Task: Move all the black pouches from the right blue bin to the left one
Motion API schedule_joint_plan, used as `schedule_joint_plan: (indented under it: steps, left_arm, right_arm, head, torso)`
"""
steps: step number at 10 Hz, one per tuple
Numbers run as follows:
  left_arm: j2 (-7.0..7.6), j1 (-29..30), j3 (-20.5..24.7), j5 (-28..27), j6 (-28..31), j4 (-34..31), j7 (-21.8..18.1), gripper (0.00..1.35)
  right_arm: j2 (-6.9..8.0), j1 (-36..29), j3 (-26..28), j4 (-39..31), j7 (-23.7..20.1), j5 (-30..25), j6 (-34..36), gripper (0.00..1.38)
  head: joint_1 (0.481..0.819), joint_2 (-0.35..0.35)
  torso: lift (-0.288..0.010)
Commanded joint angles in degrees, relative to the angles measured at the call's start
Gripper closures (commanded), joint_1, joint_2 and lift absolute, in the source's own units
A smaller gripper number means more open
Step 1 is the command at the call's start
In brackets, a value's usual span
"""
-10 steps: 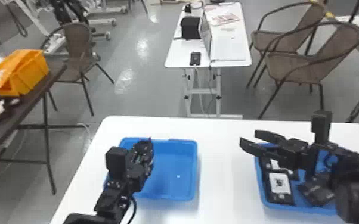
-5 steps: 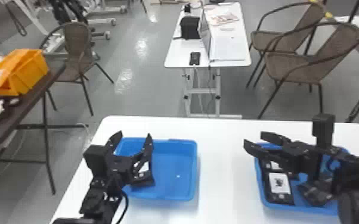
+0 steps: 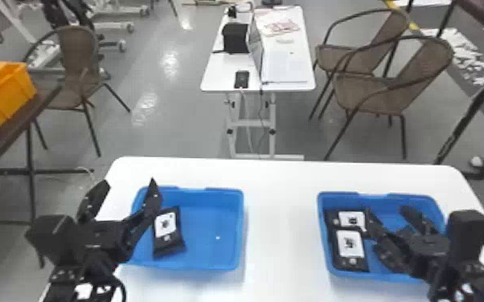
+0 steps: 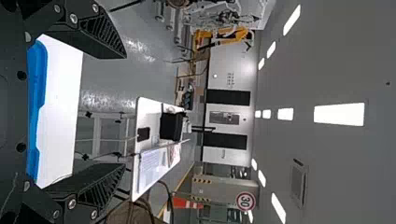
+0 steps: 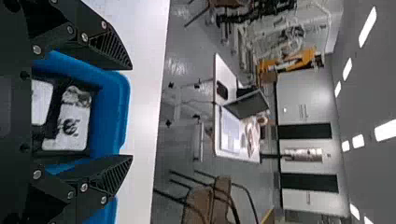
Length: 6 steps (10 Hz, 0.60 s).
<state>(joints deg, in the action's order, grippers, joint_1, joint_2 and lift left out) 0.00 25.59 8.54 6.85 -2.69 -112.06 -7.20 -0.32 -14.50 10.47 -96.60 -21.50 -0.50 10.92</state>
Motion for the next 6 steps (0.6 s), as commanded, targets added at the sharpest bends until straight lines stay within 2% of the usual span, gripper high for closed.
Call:
schedule_joint_plan:
  steps: [1,3,5,6]
  left_arm:
    - [-0.15,1.8,-0.2,0.2,1.1,-1.2,0.0,0.21]
    - [-0.15,3.4,-1.0,0.4,1.6,-1.5,0.3,0.21]
    - [-0.15,3.4,-1.1,0.3,2.0,-1.5,0.3,0.21]
    - [-0.15,3.4,-1.2,0.3,1.9,-1.5,0.3,0.21]
  right_arm:
    - [0.37,-2.9,1.7,0.1,1.0,0.2,-1.5,0.38]
    - [0.37,-4.7,1.5,0.6,2.5,0.1,-1.7,0.38]
    - [0.37,-3.0,1.0,3.9,3.0,0.0,-1.9,0.38]
    - [0.37,-1.9,0.4,5.7,4.6,1.1,-1.5,0.38]
  head:
    - [0.695,0.037]
    - [0.695,0.007]
    - [0.695,-0.007]
    - [0.695,-0.006]
  torso:
    - [0.01]
    - [0.01]
    - [0.01]
    - [0.01]
